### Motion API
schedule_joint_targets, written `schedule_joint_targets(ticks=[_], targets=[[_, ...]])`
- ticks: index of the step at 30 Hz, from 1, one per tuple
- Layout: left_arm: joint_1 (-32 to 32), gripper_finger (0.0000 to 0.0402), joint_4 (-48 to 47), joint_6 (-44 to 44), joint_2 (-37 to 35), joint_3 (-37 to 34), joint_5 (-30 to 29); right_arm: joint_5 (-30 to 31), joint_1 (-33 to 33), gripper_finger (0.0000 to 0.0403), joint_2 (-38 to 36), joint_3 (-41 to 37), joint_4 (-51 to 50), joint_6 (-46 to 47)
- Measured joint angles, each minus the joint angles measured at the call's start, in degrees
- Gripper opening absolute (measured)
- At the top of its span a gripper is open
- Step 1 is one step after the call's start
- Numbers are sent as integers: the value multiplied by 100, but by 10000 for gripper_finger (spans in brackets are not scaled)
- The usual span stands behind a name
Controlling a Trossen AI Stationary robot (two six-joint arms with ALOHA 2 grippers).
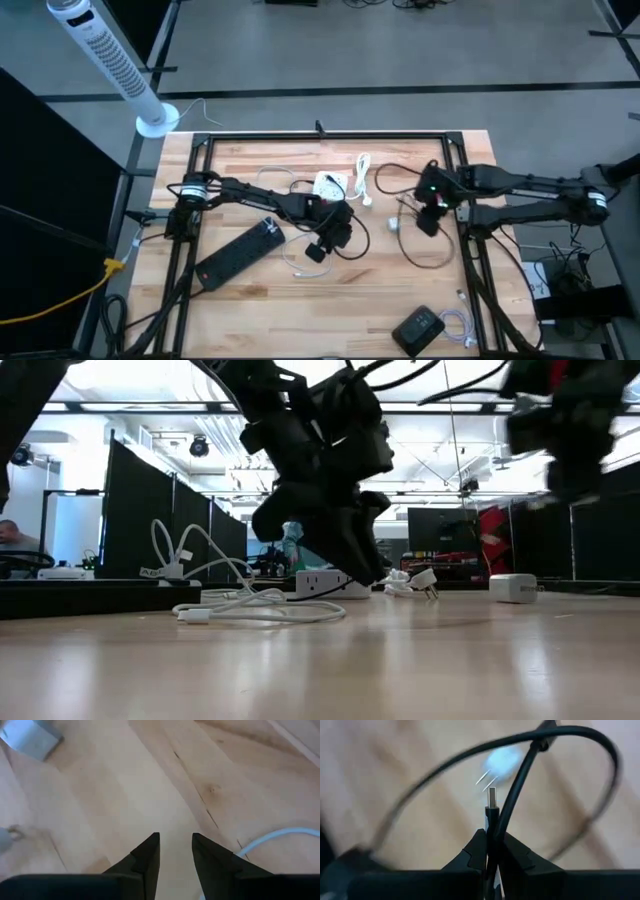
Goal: Insert USB
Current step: Insert the black charger cable into the white charger adapter
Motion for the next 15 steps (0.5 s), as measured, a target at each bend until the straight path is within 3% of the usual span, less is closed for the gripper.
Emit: schedule_joint_targets(ticks=[2,6,11,15], targets=[[-25,107,-79,-96,-9,-68,2,-145,83,16,-202,-8,-95,21],[-103,104,-156,-307,-10,-127,22,808,55,16,-189,-59,-114,229],[-270,104,-581,-611,-22,-140,21,1233,-22,16,423,-312,-120,692],[-413,103,-786,-795,-34,-140,22,2072,-111,16,1157,-527,-107,1047]])
